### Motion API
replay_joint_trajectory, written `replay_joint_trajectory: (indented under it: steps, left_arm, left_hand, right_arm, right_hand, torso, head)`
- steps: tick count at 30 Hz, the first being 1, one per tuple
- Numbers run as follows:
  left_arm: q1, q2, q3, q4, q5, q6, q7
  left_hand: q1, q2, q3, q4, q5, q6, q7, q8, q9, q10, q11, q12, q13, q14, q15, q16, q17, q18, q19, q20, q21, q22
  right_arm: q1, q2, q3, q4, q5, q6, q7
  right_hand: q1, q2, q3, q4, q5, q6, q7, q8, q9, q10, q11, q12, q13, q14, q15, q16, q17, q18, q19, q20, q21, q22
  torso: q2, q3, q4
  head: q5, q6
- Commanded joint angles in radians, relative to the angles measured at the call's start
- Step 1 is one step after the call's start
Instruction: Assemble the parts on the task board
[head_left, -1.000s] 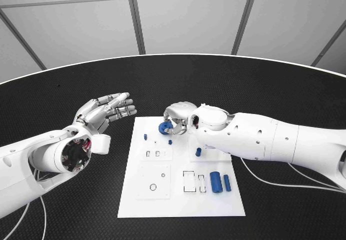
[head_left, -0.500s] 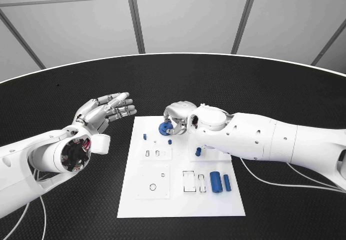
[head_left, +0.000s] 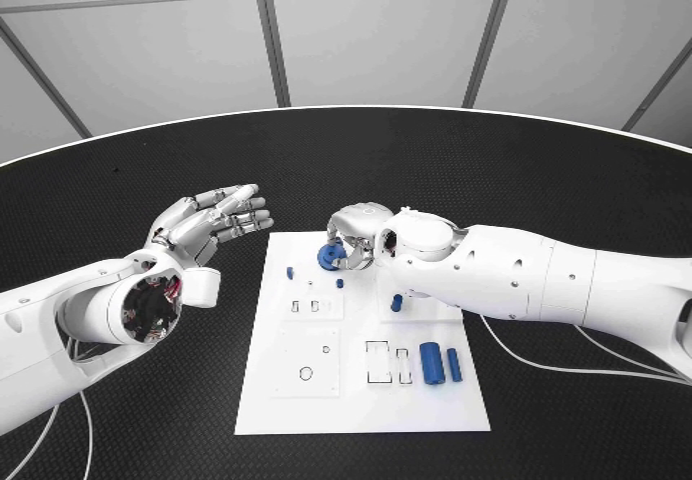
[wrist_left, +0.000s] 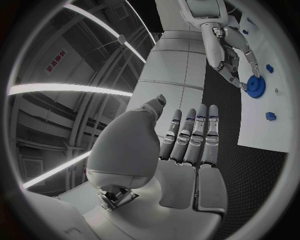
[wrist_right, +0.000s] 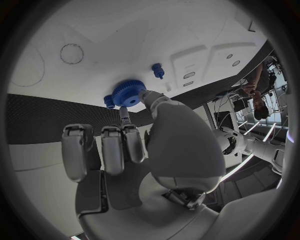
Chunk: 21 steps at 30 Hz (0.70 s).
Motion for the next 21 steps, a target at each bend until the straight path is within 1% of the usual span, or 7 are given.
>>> replay_joint_trajectory:
  steps: [1, 3, 7, 9, 13, 14, 21]
  left_arm:
    - [0.0, 0.0, 0.0, 0.0, 0.0, 0.001, -0.001]
    - [0.0, -0.001, 0.0, 0.0, 0.0, 0.001, -0.002]
    - [0.0, -0.001, 0.0, -0.001, 0.0, 0.001, -0.002]
    - [0.0, -0.001, 0.0, -0.001, 0.0, 0.001, -0.002]
    - [0.0, -0.002, 0.0, -0.001, 0.0, 0.001, -0.003]
    - [0.0, -0.002, 0.0, -0.001, 0.0, 0.001, -0.003]
    - [0.0, -0.003, 0.0, -0.001, 0.0, 0.001, -0.003]
  left_hand:
    - [0.004, 0.002, 0.005, -0.001, 0.003, 0.0, 0.075, -0.005, -0.002, -0.001, 0.003, -0.003, -0.001, -0.003, -0.002, -0.005, 0.001, 0.018, 0.007, 0.001, -0.001, -0.001]
    - [0.004, 0.001, 0.007, -0.002, 0.003, 0.0, 0.076, -0.005, -0.002, -0.002, 0.004, -0.005, -0.001, -0.003, -0.001, -0.006, 0.001, 0.018, 0.007, 0.001, -0.001, -0.002]
    - [0.004, 0.001, 0.007, -0.002, 0.003, 0.0, 0.076, -0.005, -0.002, -0.002, 0.004, -0.005, -0.001, -0.003, -0.001, -0.006, 0.001, 0.018, 0.007, 0.001, -0.001, -0.002]
    - [0.004, 0.001, 0.007, -0.002, 0.003, 0.0, 0.076, -0.005, -0.002, -0.002, 0.004, -0.005, -0.001, -0.003, -0.001, -0.006, 0.001, 0.018, 0.007, 0.001, -0.001, -0.002]
    - [0.003, 0.001, 0.007, -0.002, 0.003, 0.0, 0.076, -0.005, -0.002, -0.003, 0.004, -0.006, -0.001, -0.003, -0.001, -0.006, 0.001, 0.018, 0.007, 0.001, -0.001, -0.002]
    - [0.003, 0.001, 0.007, -0.002, 0.003, 0.0, 0.076, -0.005, -0.002, -0.003, 0.004, -0.006, -0.001, -0.003, -0.001, -0.006, 0.001, 0.018, 0.007, 0.001, -0.001, -0.002]
    - [0.003, 0.001, 0.007, -0.002, 0.003, 0.0, 0.076, -0.005, -0.002, -0.003, 0.004, -0.006, -0.001, -0.003, -0.001, -0.006, 0.001, 0.018, 0.007, 0.001, -0.001, -0.002]
  right_arm:
    - [0.0, -0.005, 0.0, 0.006, 0.0, -0.007, 0.006]
    - [0.0, -0.008, 0.0, 0.009, 0.0, -0.006, 0.009]
    - [0.0, -0.012, 0.0, 0.008, 0.015, 0.007, 0.011]
    - [0.0, -0.013, 0.0, 0.007, 0.024, 0.016, 0.011]
    - [0.0, -0.015, 0.0, 0.005, 0.033, 0.028, 0.006]
    - [0.0, -0.015, 0.0, 0.004, 0.034, 0.031, 0.004]
    - [0.0, -0.019, 0.0, 0.001, 0.038, 0.051, -0.011]
  right_hand:
    - [-0.001, -0.003, -0.003, -0.004, -0.006, -0.003, 0.0, -0.012, -0.001, 0.058, 0.005, -0.001, 0.214, 0.104, 0.002, 0.002, 0.263, -0.007, 0.104, 0.003, 0.005, 0.263]
    - [-0.01, -0.003, -0.008, 0.0, -0.008, -0.007, 0.001, -0.018, -0.002, 0.059, 0.006, 0.001, 0.215, 0.104, 0.002, 0.002, 0.263, -0.007, 0.104, 0.003, 0.005, 0.263]
    - [-0.062, 0.004, -0.04, 0.035, -0.011, -0.013, 0.0, -0.034, -0.003, 0.059, 0.006, 0.0, 0.215, 0.104, 0.002, 0.002, 0.263, -0.007, 0.104, 0.004, 0.005, 0.263]
    - [-0.112, 0.022, -0.072, 0.064, -0.003, -0.02, 0.0, -0.049, -0.006, 0.058, 0.007, -0.001, 0.214, 0.104, 0.003, 0.002, 0.263, -0.007, 0.104, 0.004, 0.005, 0.263]
    - [-0.176, 0.051, -0.105, 0.067, 0.017, -0.023, 0.002, -0.064, -0.009, 0.059, 0.008, 0.0, 0.215, 0.104, 0.005, 0.002, 0.263, -0.007, 0.104, 0.005, 0.005, 0.263]
    - [-0.186, 0.059, -0.109, 0.067, 0.029, -0.021, 0.002, -0.067, -0.01, 0.059, 0.008, 0.0, 0.215, 0.104, 0.005, 0.002, 0.263, -0.007, 0.104, 0.006, 0.005, 0.263]
    - [-0.19, 0.063, -0.111, 0.065, 0.047, -0.024, 0.003, -0.073, -0.012, 0.06, 0.009, 0.002, 0.216, 0.104, 0.006, 0.002, 0.263, -0.007, 0.104, 0.007, 0.005, 0.263]
  torso:
    - [0.0, 0.0001, 0.0014]
    - [0.0, -0.0001, 0.0021]
    - [0.0, 0.0001, 0.0007]
    - [0.0, -0.0004, 0.0003]
    - [0.001, -0.0001, 0.0016]
    - [0.0, 0.0001, 0.0016]
    - [0.0, -0.0007, 0.0008]
  head:
    - [-0.001, 0.001]
    - [-0.001, 0.003]
    - [0.0, 0.004]
    - [-0.001, 0.004]
    - [-0.001, 0.004]
    - [-0.001, 0.004]
    - [0.0, 0.004]
